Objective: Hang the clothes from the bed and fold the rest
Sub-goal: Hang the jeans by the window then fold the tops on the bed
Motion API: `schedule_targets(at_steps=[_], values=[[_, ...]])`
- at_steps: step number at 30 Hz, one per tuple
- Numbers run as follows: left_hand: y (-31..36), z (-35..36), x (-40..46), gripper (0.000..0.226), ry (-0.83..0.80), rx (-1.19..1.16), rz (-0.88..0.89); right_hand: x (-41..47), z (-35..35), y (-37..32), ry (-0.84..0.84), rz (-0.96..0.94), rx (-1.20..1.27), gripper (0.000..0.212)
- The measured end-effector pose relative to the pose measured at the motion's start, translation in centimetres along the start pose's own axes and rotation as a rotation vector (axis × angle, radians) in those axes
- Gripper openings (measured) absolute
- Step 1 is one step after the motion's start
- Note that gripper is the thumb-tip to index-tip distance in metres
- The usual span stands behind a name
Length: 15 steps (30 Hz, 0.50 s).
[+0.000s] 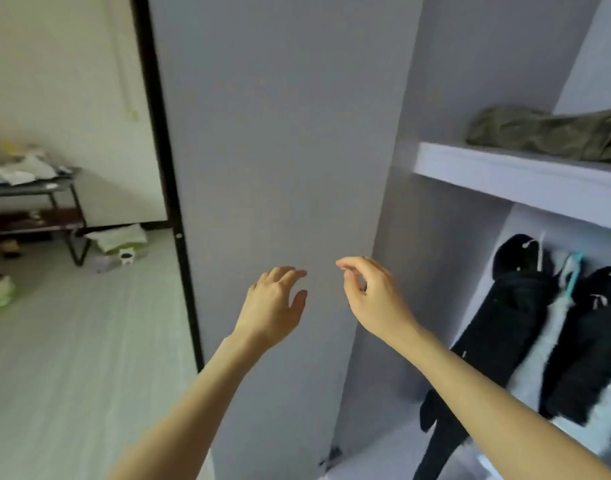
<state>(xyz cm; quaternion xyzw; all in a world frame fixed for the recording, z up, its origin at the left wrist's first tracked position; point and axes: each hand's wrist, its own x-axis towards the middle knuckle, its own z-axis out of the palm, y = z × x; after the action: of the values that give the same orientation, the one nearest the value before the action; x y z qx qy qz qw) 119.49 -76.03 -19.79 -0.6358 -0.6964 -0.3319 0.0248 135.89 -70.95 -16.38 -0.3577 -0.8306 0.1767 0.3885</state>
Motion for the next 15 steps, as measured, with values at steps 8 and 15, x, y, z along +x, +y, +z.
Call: schedule_targets(at_steps=[8,15], values=[[-17.7,-6.6,-18.4,0.033,-0.016,0.097,-0.63,-6.0,21.9,-9.4,-0.663,-0.043,0.255,0.027],[-31.1,-17.0,-27.4,0.031,0.135,0.246,-0.985,-5.2,38.3,-21.0,-0.928,-0.134,0.26,0.029]])
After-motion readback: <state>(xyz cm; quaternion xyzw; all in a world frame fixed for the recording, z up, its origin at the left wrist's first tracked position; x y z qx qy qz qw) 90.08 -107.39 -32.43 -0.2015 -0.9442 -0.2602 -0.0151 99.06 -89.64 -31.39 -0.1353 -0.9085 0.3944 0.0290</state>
